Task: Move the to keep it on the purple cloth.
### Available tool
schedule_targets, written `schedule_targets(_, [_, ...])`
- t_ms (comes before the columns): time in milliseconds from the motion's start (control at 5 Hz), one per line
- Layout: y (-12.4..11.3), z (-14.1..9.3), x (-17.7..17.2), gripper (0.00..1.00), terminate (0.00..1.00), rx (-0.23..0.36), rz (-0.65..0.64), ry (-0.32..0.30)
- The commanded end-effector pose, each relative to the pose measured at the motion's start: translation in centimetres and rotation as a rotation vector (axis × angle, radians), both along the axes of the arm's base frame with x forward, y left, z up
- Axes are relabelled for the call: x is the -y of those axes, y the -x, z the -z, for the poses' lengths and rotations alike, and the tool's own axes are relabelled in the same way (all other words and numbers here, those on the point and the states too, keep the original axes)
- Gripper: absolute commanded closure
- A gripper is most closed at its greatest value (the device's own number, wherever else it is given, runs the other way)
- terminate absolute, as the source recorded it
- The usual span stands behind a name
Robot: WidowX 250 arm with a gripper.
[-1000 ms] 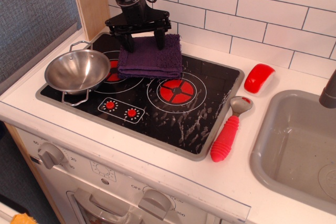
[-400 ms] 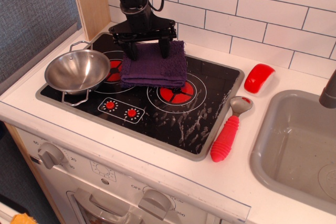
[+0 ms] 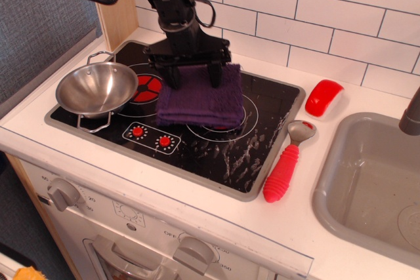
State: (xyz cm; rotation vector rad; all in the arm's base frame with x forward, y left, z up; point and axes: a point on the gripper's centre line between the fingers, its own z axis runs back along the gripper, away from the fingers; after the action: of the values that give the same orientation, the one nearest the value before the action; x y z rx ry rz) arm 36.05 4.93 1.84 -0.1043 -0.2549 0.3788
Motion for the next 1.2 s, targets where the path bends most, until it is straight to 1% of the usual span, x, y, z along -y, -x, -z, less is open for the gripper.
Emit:
schedule_targets(0, [4.4,-1.6,3.8,0.00,0.00,-0.004,0.041,-0.009])
schedule_targets(200, [6.3,-1.7,5.1,0.00,0.00,-0.027,0.060,-0.021])
schedule_targets(400, [6.7,-1.9,5.3,0.00,0.00,-0.026,0.062,-0.015])
schedule_targets(800, [5.7,-3.8,4.2,0.00,0.00,0.023,0.046,-0.048])
schedule_targets(1000, [5.4,-5.4,3.7,0.00,0.00,0.067,0.028,-0.058])
